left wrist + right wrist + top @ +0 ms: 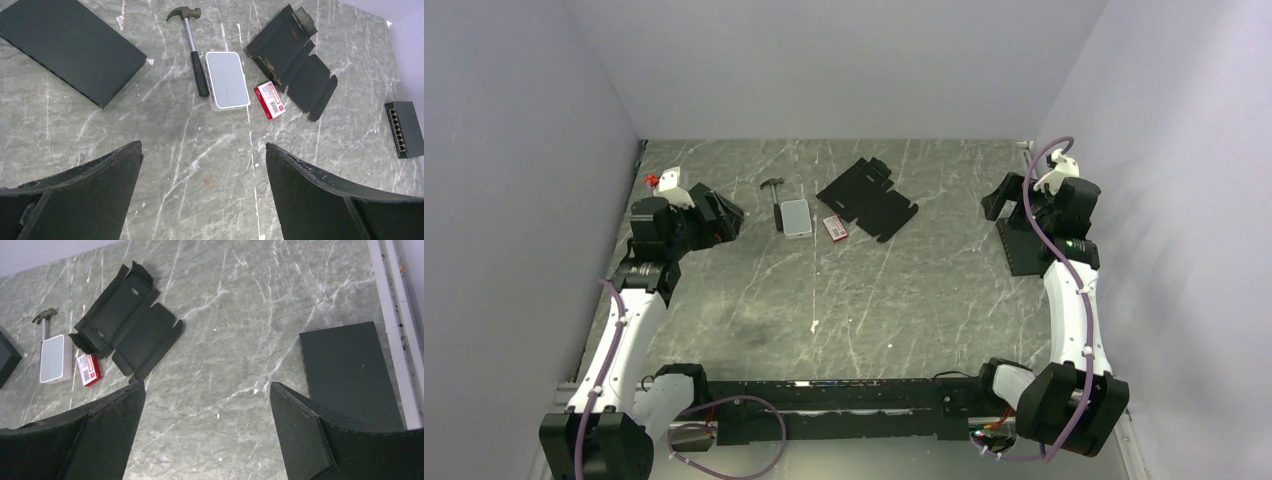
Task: Fold the paper box
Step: Pick up the paper box from the center of the board.
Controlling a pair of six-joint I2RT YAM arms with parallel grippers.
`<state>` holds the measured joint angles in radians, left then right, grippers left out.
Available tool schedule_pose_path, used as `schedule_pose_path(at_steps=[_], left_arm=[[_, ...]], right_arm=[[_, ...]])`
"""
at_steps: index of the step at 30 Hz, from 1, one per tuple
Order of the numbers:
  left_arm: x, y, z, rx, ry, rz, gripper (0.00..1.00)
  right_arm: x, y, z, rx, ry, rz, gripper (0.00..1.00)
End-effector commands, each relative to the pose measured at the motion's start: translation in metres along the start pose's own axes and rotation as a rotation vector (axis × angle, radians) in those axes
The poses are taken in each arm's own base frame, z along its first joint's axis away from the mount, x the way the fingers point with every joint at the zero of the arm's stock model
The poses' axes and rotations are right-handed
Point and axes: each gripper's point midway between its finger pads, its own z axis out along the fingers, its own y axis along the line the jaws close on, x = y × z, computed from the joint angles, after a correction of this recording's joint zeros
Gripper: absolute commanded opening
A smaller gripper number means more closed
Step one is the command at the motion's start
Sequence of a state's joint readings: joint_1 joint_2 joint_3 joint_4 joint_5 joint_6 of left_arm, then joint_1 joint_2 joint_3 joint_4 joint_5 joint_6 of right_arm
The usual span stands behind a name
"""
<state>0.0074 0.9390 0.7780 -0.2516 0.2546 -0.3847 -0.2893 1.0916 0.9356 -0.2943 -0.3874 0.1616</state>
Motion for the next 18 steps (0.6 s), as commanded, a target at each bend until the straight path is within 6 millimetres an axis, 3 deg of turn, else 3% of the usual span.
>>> schedule_pose_path(at_steps=[1,12,18], left_arm=[[-0.010,-0.010,0.000,0.048,-0.033,0.000,0.99],[-0.006,-0.017,0.004,0.091,-0.010,-0.018,0.99],[-0.001,-0.021,0.008,0.117,0.015,-0.043,0.99]], right_arm=[[-0.012,0.005,-0.001,-0.028,-0.042,-0.010,1.00],[-0.004,0.007,0.000,-0.056,-0.031,-0.021,1.00],[0.016,0.032,0.000,-0.247,0.004,-0.124,1.00]])
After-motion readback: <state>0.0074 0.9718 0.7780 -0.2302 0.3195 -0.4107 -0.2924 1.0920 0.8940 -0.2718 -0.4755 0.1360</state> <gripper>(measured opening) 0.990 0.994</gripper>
